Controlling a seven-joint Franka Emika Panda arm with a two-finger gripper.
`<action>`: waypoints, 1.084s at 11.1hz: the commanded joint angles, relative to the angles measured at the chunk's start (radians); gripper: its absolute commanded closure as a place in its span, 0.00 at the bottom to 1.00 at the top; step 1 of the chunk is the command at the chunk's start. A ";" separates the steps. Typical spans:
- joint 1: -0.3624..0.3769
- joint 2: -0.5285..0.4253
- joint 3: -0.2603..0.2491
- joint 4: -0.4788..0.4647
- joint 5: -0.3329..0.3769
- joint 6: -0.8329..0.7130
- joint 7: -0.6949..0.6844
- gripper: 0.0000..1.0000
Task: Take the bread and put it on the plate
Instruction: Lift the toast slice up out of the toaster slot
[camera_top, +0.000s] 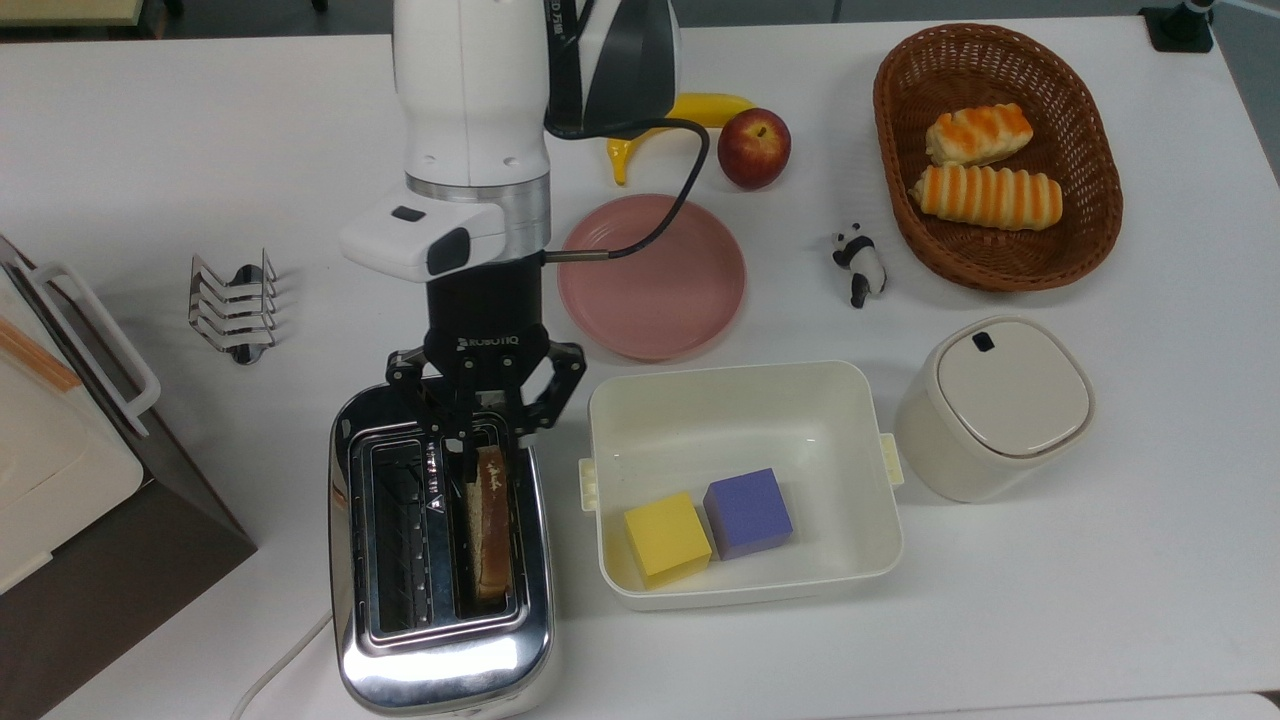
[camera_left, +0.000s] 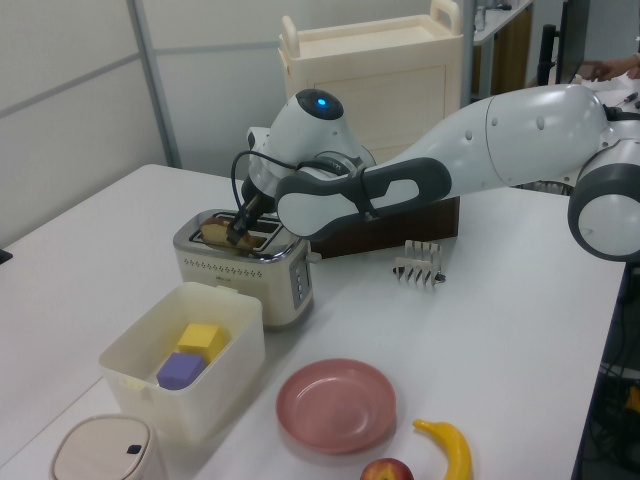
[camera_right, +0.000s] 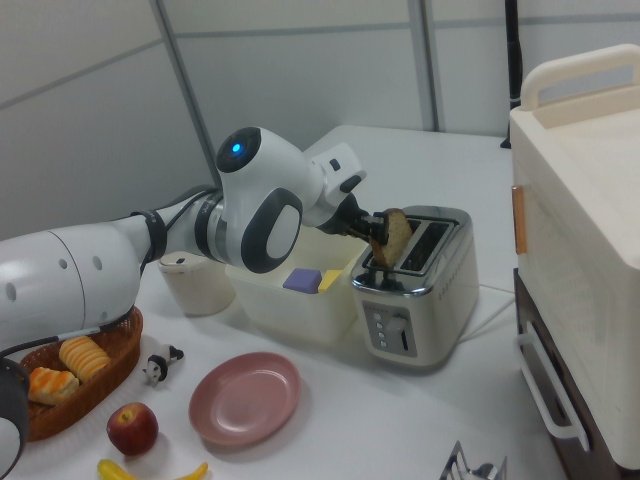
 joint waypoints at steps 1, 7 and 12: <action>0.010 -0.005 -0.018 0.009 -0.019 0.013 -0.012 1.00; 0.007 -0.121 -0.021 0.015 -0.014 0.000 -0.031 1.00; 0.013 -0.299 -0.006 0.015 0.048 -0.324 -0.031 1.00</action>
